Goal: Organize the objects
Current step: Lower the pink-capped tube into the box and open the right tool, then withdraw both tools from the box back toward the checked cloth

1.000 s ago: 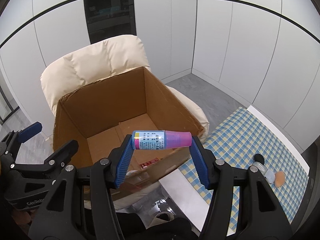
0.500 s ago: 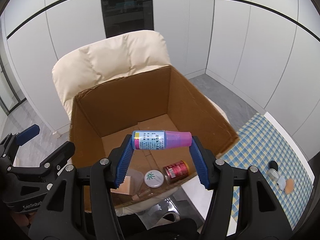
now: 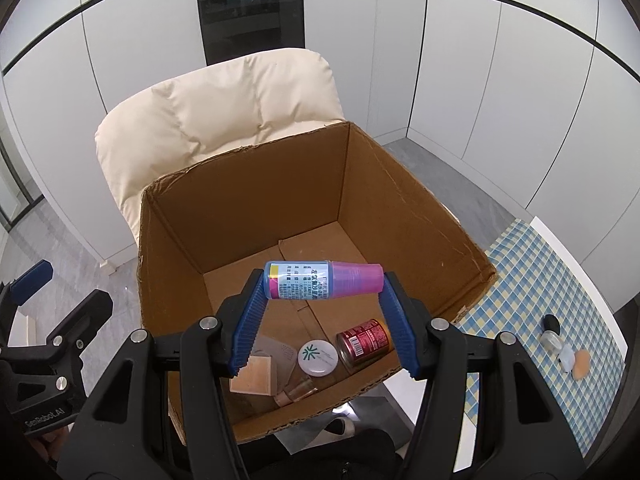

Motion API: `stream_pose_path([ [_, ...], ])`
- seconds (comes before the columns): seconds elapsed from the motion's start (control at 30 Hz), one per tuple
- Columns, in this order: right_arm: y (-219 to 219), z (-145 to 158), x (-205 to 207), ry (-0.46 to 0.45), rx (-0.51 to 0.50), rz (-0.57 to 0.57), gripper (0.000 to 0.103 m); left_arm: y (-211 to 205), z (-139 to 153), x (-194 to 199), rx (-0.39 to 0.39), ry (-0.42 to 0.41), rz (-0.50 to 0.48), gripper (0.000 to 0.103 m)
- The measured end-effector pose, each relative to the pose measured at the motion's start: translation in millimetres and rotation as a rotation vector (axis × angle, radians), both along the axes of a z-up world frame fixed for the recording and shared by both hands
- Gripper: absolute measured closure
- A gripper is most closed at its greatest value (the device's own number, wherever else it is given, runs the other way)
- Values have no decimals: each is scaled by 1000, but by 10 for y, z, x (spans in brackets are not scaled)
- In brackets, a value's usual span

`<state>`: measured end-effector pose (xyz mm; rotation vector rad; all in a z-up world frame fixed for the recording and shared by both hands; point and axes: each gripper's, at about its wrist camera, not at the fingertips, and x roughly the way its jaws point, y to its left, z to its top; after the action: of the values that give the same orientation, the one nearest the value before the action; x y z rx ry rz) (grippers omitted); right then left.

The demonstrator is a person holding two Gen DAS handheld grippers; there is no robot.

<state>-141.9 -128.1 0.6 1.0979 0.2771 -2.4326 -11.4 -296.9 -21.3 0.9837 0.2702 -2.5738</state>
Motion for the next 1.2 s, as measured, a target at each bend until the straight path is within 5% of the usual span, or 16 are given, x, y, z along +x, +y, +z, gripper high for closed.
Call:
stream_pose_path([
  [0.17, -60, -17, 20, 0, 12, 23, 42, 12, -1, 4, -1, 2, -3, 0],
  [0.23, -66, -3, 31, 7, 7, 30, 27, 18, -10, -4, -4, -2, -3, 0],
  [0.43, -38, 22, 80, 31, -4, 49, 10, 57, -20, -46, 1, -7, -5, 0],
  [0.63, 24, 33, 86, 62, 26, 43, 3, 129, -32, -115, 11, -11, -11, 0],
  [1.2, 418, 38, -35, 27, -16, -29, 0, 352, -10, -259, 9, 1, -36, 0],
])
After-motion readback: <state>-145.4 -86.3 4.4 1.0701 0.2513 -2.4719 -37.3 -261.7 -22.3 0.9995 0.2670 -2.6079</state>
